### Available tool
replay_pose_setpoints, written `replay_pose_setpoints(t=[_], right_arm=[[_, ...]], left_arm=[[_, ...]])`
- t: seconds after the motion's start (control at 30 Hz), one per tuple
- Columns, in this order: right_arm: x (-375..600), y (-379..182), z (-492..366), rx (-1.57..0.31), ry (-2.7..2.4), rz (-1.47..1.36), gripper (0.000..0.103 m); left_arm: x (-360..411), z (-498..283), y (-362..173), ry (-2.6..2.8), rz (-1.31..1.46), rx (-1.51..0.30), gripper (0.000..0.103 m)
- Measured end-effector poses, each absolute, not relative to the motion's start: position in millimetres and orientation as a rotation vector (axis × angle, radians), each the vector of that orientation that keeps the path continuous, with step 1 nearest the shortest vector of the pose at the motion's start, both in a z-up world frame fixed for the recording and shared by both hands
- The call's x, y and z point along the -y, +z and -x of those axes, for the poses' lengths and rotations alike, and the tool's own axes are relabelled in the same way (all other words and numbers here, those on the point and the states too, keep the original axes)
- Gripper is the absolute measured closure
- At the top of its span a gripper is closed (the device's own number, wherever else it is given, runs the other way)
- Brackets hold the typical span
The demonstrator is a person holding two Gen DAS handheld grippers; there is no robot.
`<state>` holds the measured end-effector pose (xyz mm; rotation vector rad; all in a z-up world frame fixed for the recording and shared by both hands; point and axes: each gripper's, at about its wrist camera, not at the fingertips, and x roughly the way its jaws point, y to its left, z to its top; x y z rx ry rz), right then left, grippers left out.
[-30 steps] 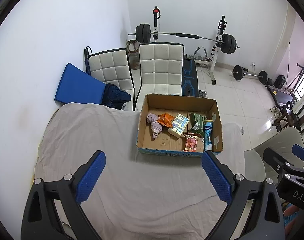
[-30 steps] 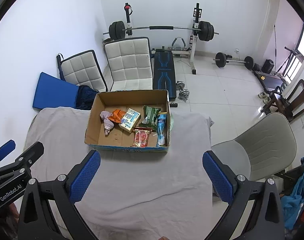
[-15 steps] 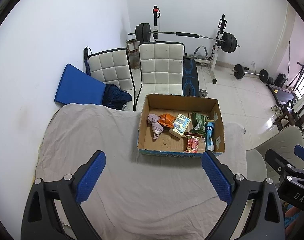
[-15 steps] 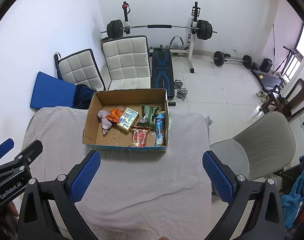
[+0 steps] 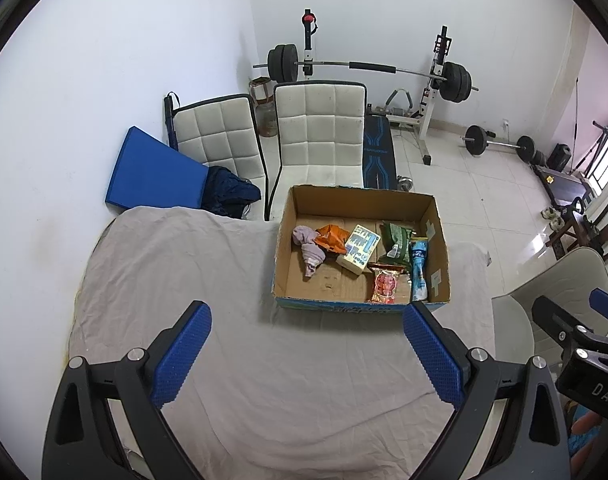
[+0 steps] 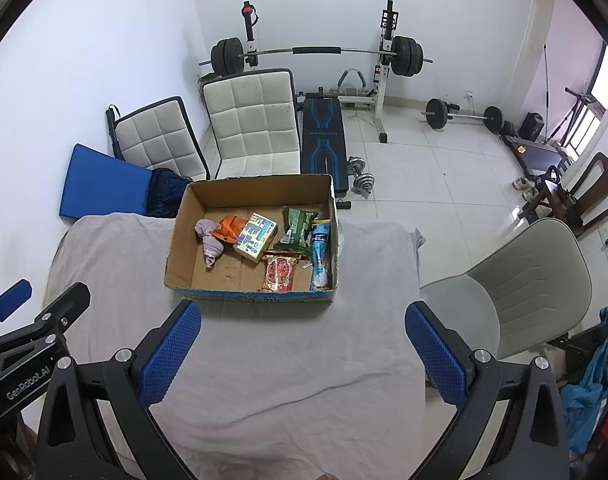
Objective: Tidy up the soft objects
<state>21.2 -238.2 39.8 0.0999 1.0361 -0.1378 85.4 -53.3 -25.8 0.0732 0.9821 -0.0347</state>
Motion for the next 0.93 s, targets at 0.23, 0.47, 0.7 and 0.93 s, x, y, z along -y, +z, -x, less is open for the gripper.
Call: replay_pose_setpoints(t=[0.23,0.47,0.7,0.93], right_arm=[[237.6,38.8,-21.5,-1.038,-0.140,-0.096,0.000],[235.8,38.5,-21.2,-1.035,-0.145,-0.093,0.000],[234.4,38.4,-20.7,-1.032,-0.152,-0.089,0.000],[235.1,39.9,-19.2,-1.028,-0.158,-0.089,0.000]], left_arm=[[50.5,-83.5,-26.3,-0.030,-0.058,-0.973,0.000],[49.0,-82.0,-24.7,-0.020,-0.064,-0.969,0.000],[46.2,-81.4,-23.9,-0.015,-0.063,-0.972,0.000],[44.2,-79.7,-22.6,-0.020,-0.062,-0.971,0.000]])
